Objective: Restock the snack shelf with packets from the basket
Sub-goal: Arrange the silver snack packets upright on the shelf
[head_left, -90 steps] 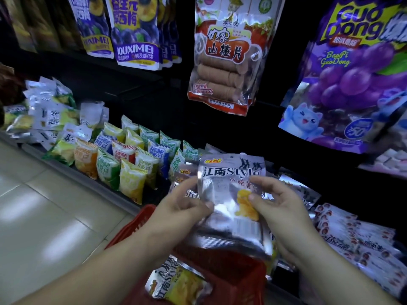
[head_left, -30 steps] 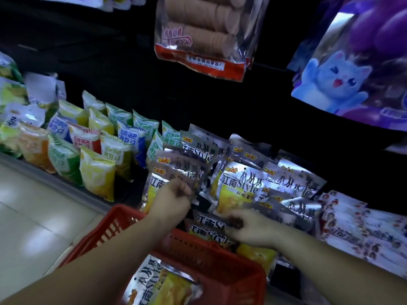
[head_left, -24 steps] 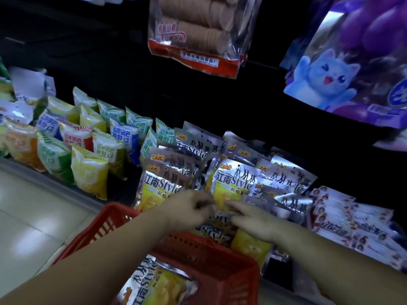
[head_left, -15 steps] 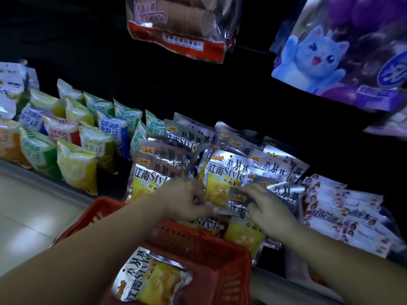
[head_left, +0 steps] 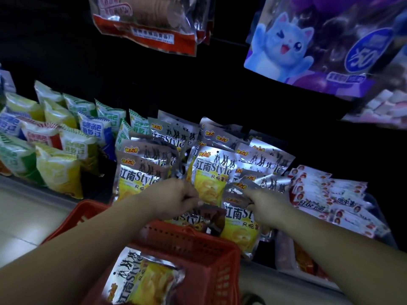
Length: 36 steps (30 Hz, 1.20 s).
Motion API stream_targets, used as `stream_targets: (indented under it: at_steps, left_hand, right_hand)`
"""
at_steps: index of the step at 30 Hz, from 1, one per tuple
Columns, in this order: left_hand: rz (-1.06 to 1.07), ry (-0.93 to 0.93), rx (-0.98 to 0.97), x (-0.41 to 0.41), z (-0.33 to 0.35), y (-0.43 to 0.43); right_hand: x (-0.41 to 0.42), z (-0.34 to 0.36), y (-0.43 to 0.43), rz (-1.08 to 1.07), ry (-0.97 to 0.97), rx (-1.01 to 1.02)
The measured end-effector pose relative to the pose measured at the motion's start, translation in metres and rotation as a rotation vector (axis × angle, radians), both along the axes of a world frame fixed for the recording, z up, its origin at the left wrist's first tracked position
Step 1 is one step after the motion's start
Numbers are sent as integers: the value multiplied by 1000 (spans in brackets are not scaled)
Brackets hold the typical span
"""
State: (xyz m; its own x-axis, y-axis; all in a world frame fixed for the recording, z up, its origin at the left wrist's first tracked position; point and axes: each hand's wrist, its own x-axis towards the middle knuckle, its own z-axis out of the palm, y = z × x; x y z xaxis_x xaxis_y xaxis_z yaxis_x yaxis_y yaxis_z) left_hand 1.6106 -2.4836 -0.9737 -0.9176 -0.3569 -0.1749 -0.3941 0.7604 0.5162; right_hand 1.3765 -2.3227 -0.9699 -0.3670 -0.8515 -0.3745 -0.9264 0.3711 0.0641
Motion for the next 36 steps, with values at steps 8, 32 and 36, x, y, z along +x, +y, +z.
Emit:
stream_targets:
  at_steps: [8, 32, 36]
  left_hand:
    - [85, -64, 103, 4, 4, 3]
    - [257, 64, 160, -11, -4, -33]
    - [285, 62, 157, -9, -11, -35]
  right_hand:
    - [-20, 17, 22, -106, -35, -45]
    - [-10, -41, -132, -245, -277, -389]
    - [-26, -49, -139, -211, -73, -364]
